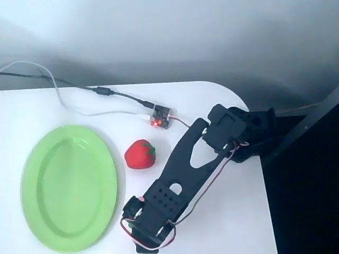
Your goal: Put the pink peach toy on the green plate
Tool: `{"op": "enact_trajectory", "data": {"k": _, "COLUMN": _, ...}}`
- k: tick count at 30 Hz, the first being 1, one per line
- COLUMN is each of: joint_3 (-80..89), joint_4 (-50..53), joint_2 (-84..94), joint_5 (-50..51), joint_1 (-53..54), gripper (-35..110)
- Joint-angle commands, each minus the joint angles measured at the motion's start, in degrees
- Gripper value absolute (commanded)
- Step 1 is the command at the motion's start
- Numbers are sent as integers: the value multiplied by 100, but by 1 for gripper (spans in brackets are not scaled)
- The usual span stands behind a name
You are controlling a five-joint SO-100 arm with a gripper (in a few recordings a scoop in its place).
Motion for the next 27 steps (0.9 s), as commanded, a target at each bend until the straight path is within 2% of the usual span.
{"op": "enact_trajectory", "data": {"k": 1, "joint_3": -18, "joint_4": 62, "joint_2": -167, "joint_5": 53, "joint_1": -88, "gripper": 37}}
{"op": "enact_trajectory", "data": {"k": 6, "joint_3": -70, "joint_4": -18, "joint_2": -668, "joint_5": 70, "joint_1": -62, "gripper": 26}}
{"op": "enact_trajectory", "data": {"k": 10, "joint_3": -290, "joint_4": -53, "joint_2": -923, "joint_5": 114, "joint_1": -70, "gripper": 0}}
{"op": "enact_trajectory", "data": {"k": 15, "joint_3": -123, "joint_4": -114, "joint_2": -562, "joint_5": 193, "joint_1": -88, "gripper": 0}}
{"op": "enact_trajectory", "data": {"k": 20, "joint_3": 800, "joint_4": -202, "joint_2": 1644, "joint_5": 123, "joint_1": 62, "gripper": 0}}
{"op": "enact_trajectory", "data": {"k": 23, "joint_3": 976, "joint_4": -519, "joint_2": 3041, "joint_5": -404, "joint_1": 861, "gripper": 0}}
{"op": "enact_trajectory", "data": {"k": 27, "joint_3": 984, "joint_4": -1424, "joint_2": 3647, "joint_5": -1723, "joint_1": 2083, "gripper": 0}}
